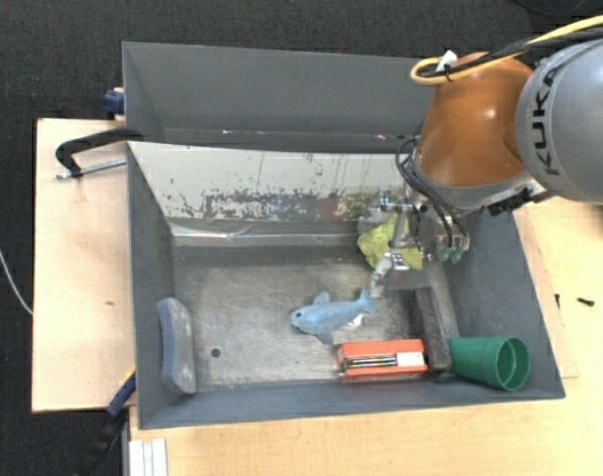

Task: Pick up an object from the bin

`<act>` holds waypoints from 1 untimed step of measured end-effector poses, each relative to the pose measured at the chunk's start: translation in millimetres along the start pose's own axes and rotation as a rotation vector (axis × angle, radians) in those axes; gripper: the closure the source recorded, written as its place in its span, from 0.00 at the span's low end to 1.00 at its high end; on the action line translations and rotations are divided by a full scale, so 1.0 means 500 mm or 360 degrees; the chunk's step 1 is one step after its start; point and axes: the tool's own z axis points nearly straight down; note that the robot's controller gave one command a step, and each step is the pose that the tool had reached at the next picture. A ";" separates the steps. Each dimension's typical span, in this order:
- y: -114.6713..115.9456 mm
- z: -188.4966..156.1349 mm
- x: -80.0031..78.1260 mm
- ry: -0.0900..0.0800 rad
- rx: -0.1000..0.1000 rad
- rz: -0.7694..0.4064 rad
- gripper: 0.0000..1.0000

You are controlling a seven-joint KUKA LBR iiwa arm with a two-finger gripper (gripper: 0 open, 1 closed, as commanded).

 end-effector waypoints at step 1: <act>0.000 0.000 0.000 0.0000 0.0000 0.0000 0.00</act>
Offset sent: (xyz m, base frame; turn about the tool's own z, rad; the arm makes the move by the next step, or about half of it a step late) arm -0.0069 0.0210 -0.1000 0.0577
